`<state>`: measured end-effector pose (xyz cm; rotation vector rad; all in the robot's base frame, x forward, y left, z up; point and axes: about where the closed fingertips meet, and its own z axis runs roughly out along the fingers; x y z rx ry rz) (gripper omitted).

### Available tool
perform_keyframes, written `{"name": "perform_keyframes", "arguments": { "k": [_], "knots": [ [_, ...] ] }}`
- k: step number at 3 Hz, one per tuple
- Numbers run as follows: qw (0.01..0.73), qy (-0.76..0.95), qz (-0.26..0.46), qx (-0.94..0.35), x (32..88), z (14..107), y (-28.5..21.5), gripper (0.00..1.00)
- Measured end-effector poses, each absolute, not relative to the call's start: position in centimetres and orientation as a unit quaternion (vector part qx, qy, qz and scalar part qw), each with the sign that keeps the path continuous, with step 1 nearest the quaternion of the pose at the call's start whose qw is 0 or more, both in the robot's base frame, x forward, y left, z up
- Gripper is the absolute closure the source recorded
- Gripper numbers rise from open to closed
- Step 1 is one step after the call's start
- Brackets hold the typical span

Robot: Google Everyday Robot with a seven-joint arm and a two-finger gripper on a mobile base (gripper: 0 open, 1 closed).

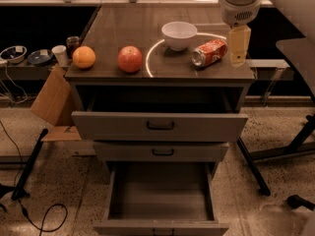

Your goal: Place coke can into bottom drawer

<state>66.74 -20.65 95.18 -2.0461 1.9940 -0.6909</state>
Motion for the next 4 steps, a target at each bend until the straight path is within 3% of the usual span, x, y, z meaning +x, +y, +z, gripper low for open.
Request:
{"name": "perform_keyframes", "arguments": {
  "k": [2, 4],
  "knots": [
    [0.099, 0.639, -0.243, -0.723, 66.8, 95.2, -20.5, 0.00],
    [0.079, 0.466, -0.264, -0.841, 65.5, 94.1, -20.4, 0.00]
  ]
}}
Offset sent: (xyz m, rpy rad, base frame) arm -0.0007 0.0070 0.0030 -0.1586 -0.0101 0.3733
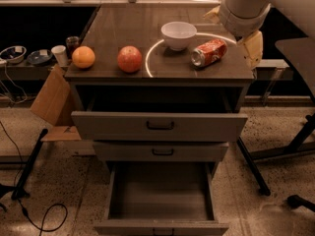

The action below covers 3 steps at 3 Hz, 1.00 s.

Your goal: Place coke can into bottom drawer

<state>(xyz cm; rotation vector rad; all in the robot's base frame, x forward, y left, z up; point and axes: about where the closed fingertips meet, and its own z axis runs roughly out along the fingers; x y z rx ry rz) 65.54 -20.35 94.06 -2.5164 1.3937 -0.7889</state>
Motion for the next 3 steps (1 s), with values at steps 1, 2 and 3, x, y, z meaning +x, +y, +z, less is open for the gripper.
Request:
{"name": "perform_keyframes", "arguments": {
  "k": [1, 2, 3],
  "knots": [
    [0.073, 0.449, -0.265, -0.850, 65.57, 94.07, -20.35, 0.00],
    [0.073, 0.449, -0.265, -0.850, 65.57, 94.07, -20.34, 0.00],
    [0.060, 0.420, -0.280, -0.861, 65.58, 94.09, -19.67, 0.00]
  ]
}}
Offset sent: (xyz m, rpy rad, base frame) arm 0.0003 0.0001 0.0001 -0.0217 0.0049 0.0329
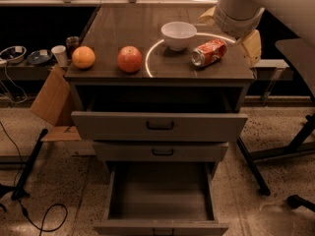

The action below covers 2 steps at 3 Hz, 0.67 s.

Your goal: Place coke can into bottom drawer

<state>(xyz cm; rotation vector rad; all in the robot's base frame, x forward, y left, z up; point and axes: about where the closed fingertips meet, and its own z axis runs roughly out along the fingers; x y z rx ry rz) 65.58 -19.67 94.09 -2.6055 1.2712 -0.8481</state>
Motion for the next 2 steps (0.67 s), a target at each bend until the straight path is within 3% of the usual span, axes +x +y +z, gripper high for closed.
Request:
{"name": "perform_keyframes", "arguments": {
  "k": [2],
  "knots": [
    [0.038, 0.349, -0.272, -0.896, 67.1, 91.7, -18.3, 0.00]
  ]
}}
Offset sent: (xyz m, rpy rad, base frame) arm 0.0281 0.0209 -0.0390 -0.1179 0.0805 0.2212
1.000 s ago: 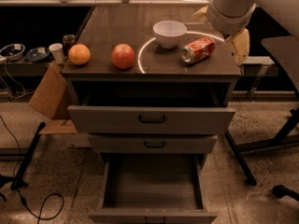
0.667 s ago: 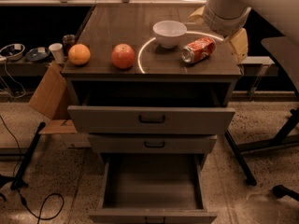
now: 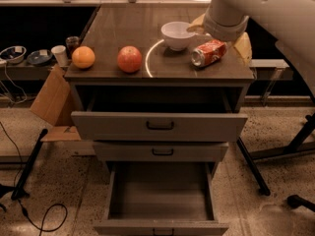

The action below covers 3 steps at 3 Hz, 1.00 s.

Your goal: Place coke can into bottom drawer

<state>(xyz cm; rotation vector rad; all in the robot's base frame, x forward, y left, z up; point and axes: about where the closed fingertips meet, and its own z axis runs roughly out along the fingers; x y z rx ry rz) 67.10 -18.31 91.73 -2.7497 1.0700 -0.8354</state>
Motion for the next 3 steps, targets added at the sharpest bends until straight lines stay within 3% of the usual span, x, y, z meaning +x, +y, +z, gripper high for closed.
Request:
{"name": "perform_keyframes", "arguments": {
  "k": [3],
  "knots": [
    [-0.012, 0.306, -0.246, -0.920, 71.9, 86.6, -17.8, 0.00]
  ]
}}
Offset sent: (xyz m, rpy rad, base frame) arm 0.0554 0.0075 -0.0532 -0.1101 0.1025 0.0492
